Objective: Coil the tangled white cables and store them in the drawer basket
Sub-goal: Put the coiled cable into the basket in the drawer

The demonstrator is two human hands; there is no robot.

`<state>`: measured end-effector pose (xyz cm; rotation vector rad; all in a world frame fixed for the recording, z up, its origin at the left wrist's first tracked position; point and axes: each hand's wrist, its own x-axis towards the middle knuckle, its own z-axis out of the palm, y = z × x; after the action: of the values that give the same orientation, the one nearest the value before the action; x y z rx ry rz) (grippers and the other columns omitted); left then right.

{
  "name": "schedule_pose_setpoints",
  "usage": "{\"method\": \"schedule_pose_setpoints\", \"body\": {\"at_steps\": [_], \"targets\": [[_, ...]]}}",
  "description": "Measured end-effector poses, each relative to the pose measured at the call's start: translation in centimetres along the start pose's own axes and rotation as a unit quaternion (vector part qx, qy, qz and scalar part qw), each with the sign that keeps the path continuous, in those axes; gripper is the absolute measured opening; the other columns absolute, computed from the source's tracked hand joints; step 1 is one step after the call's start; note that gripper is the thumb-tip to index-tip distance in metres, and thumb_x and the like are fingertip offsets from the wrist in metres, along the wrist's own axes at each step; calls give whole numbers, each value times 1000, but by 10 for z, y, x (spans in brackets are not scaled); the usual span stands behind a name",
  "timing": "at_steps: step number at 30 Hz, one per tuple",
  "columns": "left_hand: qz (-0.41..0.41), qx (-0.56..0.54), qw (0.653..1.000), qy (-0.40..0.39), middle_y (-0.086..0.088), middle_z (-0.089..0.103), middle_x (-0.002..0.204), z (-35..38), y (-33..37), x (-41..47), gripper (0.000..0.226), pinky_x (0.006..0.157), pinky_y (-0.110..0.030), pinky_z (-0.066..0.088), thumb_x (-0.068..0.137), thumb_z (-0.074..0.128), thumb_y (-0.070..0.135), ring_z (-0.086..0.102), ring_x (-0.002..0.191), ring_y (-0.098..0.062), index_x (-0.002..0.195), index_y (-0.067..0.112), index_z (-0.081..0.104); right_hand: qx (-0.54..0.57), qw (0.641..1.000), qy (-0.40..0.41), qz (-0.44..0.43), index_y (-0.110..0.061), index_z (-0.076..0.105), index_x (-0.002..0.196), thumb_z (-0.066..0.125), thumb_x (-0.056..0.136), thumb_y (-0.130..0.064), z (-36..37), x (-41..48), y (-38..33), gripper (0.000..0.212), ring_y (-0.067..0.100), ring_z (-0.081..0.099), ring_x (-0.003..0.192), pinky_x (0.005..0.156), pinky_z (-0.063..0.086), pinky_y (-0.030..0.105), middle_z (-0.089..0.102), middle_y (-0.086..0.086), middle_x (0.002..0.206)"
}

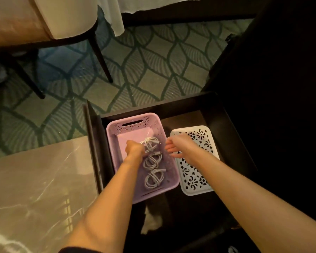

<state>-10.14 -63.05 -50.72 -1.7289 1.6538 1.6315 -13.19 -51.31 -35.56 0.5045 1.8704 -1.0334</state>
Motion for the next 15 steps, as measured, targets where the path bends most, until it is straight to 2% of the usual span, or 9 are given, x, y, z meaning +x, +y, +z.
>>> {"method": "schedule_pose_setpoints", "body": {"at_steps": [1,3,4,5,6,7,8,11,15], "targets": [[-6,-14,1000,-7,-18,55,118,1,-1,2,36,71,-46,57,84,54,-5,60,97,-38,119,-2,47,15,1000,-9,3,-4,61,93,33,100,-9,0,1,1,30,10,35,55,111,27,37,39,2,65],[-13,-42,999,-19,-17,54,111,1,-2,3,31,44,-38,55,84,55,-9,63,83,-37,113,-4,47,40,999,-23,10,7,50,129,31,100,-8,-2,2,1,38,11,32,54,112,23,33,36,2,64],[-14,-40,999,-14,-17,55,109,1,-3,7,29,38,-32,52,83,57,-8,63,78,-36,111,-4,49,51,998,-33,12,5,50,130,30,101,-9,-3,1,0,38,11,31,54,109,30,27,35,2,64],[-16,-29,999,-7,-17,59,108,1,-5,9,30,40,-30,51,81,62,-4,64,78,-36,110,-4,51,54,997,-45,13,-1,60,118,29,101,-11,-3,1,-1,36,11,30,54,98,41,17,35,3,64],[-12,-12,1000,0,-19,61,108,0,-5,8,33,47,-31,53,78,67,0,64,81,-36,108,-3,54,49,997,-49,16,-7,63,93,29,102,-13,-3,2,-1,36,10,31,54,77,44,10,35,3,64],[-8,9,1000,6,-20,62,107,0,-5,7,34,56,-35,56,76,70,2,64,85,-37,107,-3,56,44,998,-43,17,-11,54,75,29,103,-15,-3,3,-1,37,10,33,54,64,42,11,37,3,64],[4,28,1000,9,-20,63,107,0,-6,6,33,65,-38,57,75,71,3,64,89,-37,106,-2,58,36,999,-32,17,-11,48,69,30,103,-17,-3,4,-1,38,10,36,55,63,45,13,40,3,64],[28,43,998,19,-19,60,108,-3,-5,-1,23,81,-44,55,78,67,3,60,97,-37,100,4,58,-1,1000,6,-2,-7,53,73,34,102,-20,-5,9,2,37,10,46,58,75,53,25,51,4,68],[30,29,999,12,-19,59,109,-4,-3,-4,15,75,-45,57,80,62,-1,61,92,-39,88,10,56,24,999,-22,4,-10,48,68,32,103,-20,-5,8,1,39,10,40,56,57,37,17,45,3,66]]}}
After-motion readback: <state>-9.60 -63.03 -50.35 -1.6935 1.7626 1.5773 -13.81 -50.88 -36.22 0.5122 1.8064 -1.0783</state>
